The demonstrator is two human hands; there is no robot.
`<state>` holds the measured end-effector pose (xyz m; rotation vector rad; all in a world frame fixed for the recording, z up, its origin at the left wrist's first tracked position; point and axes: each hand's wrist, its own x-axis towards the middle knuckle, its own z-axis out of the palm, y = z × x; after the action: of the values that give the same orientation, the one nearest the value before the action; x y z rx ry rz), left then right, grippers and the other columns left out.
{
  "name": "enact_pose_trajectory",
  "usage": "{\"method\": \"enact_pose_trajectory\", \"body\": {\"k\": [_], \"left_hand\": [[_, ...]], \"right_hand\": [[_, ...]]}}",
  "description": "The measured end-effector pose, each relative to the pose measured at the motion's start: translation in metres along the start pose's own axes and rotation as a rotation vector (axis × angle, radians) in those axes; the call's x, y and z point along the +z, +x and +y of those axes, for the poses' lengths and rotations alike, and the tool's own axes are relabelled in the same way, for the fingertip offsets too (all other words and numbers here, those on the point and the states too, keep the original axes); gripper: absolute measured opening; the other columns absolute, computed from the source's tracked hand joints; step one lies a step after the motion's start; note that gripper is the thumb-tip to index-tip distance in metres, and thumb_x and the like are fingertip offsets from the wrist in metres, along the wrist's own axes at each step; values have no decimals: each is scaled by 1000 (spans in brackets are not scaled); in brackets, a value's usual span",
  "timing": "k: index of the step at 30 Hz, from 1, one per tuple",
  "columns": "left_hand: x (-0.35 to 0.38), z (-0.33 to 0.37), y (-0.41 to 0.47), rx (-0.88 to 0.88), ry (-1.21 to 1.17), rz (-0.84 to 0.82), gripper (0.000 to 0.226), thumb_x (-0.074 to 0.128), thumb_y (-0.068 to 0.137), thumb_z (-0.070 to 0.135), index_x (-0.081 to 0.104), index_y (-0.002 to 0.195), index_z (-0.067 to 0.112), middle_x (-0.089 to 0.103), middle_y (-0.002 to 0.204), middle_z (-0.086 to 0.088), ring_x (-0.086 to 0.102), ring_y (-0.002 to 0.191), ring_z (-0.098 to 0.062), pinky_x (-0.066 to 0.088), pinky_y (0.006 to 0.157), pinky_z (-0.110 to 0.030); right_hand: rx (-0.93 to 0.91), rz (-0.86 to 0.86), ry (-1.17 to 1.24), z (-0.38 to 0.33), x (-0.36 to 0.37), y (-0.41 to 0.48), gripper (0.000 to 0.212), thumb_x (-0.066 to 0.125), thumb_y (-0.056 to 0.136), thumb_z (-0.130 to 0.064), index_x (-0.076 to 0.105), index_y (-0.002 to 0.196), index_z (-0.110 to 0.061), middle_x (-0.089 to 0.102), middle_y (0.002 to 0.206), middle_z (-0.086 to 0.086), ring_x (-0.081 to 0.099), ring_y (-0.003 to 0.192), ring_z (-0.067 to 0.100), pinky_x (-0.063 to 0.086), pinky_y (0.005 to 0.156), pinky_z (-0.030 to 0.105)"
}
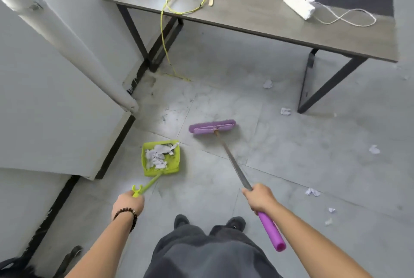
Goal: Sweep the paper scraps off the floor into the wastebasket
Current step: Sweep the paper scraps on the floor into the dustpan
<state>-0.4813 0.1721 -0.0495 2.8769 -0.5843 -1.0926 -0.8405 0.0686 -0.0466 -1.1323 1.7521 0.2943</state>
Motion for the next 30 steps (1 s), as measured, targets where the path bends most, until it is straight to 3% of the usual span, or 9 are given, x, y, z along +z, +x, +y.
{"method": "enact_pose_trajectory", "body": {"k": [6, 10, 16, 27, 30], "left_hand": [[27, 102, -23, 183, 15, 34, 21, 51, 87, 32, 68, 85, 20, 66, 74, -9, 64, 75, -35, 54, 70, -34], [43, 181, -35, 326, 82, 19, 19, 51, 87, 29, 67, 89, 21, 67, 76, -8, 64, 76, -34, 53, 69, -33], [66, 291, -20, 470, 208, -35, 19, 49, 92, 33, 65, 96, 25, 65, 76, -6, 62, 73, -30, 44, 61, -29], [89, 528, 42, 608, 516, -187, 18, 46, 87, 27, 63, 91, 30, 66, 73, -1, 63, 65, -26, 47, 54, -25], [85, 569, 56, 623, 602, -189, 16, 45, 86, 26, 61, 87, 29, 64, 72, 0, 62, 64, -24, 43, 52, -24]], "right_hand": [[78, 73, 323, 25, -58, 24, 23, 54, 91, -24, 60, 82, -3, 60, 62, 10, 50, 35, 20, 45, 39, 23], [105, 122, 421, 34, -105, 48, 27, 55, 90, -27, 61, 87, -1, 62, 64, 13, 52, 37, 22, 48, 42, 25], [106, 185, 512, 26, -169, 92, 23, 57, 89, -23, 56, 76, -4, 56, 58, 12, 47, 35, 20, 43, 37, 22], [170, 264, 500, -90, -330, 256, 35, 48, 91, -30, 63, 80, 0, 63, 58, 14, 57, 41, 25, 53, 50, 29], [196, 227, 490, -116, -360, 293, 35, 42, 92, -24, 60, 73, -1, 65, 62, 17, 65, 54, 33, 57, 61, 34]]}}
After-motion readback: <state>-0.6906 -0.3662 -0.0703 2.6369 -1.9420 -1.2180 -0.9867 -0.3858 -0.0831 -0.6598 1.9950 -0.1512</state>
